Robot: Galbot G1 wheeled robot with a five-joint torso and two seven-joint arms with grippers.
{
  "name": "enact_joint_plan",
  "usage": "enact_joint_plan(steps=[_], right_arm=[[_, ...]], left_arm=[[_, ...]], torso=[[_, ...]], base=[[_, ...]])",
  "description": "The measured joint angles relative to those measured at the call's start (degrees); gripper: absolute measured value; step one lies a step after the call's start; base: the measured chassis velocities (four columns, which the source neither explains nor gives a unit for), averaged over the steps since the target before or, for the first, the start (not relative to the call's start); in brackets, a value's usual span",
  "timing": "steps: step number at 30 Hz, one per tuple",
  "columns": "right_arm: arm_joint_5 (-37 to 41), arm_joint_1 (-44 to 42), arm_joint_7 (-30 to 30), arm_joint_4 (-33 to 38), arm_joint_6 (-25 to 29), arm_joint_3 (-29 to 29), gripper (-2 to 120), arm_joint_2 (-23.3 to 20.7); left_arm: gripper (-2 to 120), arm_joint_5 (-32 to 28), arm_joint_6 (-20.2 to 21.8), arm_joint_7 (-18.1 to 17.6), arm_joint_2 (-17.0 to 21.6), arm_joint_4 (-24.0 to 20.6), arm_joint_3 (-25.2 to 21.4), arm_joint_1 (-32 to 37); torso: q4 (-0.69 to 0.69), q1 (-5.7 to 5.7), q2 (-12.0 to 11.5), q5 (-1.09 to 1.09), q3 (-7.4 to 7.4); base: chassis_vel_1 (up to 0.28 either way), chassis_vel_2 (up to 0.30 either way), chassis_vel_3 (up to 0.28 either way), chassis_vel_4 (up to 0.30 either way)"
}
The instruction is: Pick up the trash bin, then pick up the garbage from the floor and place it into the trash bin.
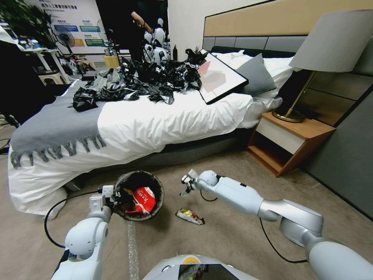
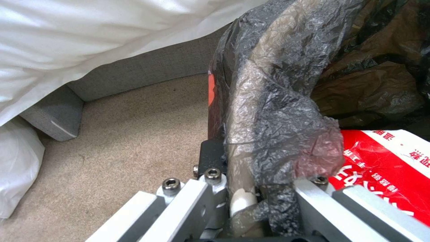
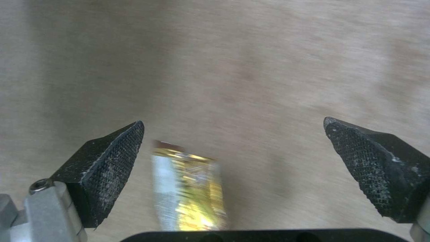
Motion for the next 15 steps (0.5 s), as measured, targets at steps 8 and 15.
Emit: enact_joint_plan(steps=[8, 15], right_arm=[[0.1, -2.3, 0.8, -0.6, 0.0, -0.4, 100, 1.6], [0.1, -5.1, 1.0, -3.7, 0.1, 0.7, 100, 1.9]], left_arm=[[0, -0.1, 0.0, 0.1, 0.4, 0.1, -0.3, 0.2], [0, -0.1, 0.0, 0.1, 0.3, 0.3, -0.3, 0.2]], torso=[[0.01, 0.0, 0.0, 0.0, 0.0], [0.0, 0.0, 0.0, 0.0, 0.0]], base=[[0.0, 0.0, 0.0, 0.0], [0.0, 0.0, 0.0, 0.0]])
